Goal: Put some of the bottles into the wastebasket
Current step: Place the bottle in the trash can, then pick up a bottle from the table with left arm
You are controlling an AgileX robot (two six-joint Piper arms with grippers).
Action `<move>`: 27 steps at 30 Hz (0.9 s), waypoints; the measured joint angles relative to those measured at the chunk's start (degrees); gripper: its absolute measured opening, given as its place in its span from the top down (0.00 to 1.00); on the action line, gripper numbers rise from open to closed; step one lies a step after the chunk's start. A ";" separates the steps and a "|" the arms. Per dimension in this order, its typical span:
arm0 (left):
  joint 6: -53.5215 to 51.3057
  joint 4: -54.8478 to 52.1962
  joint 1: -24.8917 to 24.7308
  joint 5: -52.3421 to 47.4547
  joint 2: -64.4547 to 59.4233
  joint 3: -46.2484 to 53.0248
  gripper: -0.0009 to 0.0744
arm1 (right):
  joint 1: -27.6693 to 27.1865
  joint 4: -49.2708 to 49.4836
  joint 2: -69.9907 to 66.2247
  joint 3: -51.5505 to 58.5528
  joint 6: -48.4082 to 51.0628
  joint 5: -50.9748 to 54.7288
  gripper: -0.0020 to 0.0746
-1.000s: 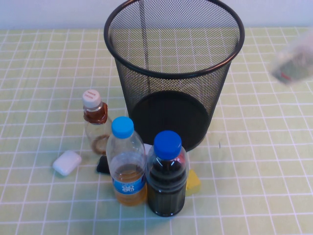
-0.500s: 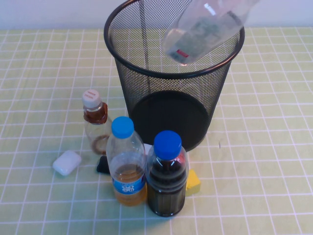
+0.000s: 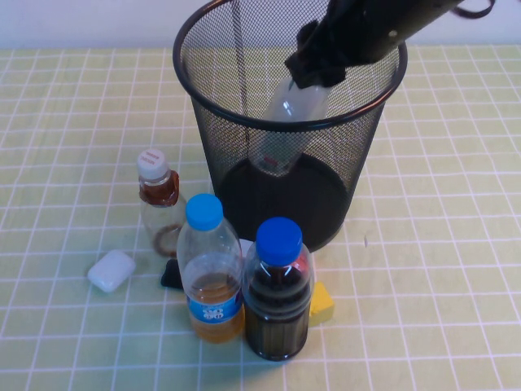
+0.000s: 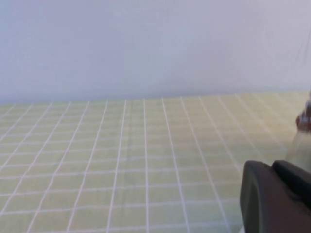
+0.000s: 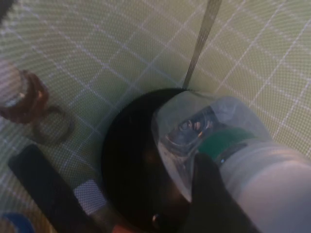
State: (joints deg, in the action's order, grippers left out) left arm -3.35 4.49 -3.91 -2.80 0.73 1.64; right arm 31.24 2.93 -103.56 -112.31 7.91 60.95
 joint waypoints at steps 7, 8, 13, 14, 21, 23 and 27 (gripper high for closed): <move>14.59 0.00 0.00 6.22 0.00 0.00 0.99 | 0.00 0.00 -0.07 0.13 0.00 -1.60 0.40; 18.56 0.00 0.00 6.49 0.00 0.00 0.99 | 0.00 0.00 0.39 0.13 0.00 -1.60 0.40; 28.59 0.58 0.00 10.74 0.00 0.00 0.99 | 0.00 -0.12 4.13 0.13 0.00 -1.38 0.39; 29.77 0.58 0.00 13.34 0.00 0.00 0.99 | 0.00 -0.25 5.26 0.13 0.00 -1.07 0.39; 40.64 -14.11 -1.79 11.39 0.00 -7.52 0.99 | 0.00 -0.65 14.60 0.13 0.00 3.89 0.58; 44.72 -22.12 -3.52 7.42 -0.93 -12.18 0.99 | 0.00 -0.94 16.84 0.13 0.00 5.78 0.73; 47.62 -28.69 -9.46 -1.97 -7.53 -22.88 0.99 | 0.00 -4.12 20.16 0.13 0.09 10.52 0.93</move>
State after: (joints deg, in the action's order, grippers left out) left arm 44.28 -24.20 -13.38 -4.78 -6.81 -21.24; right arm 31.24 -1.19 -83.40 -112.18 8.00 71.46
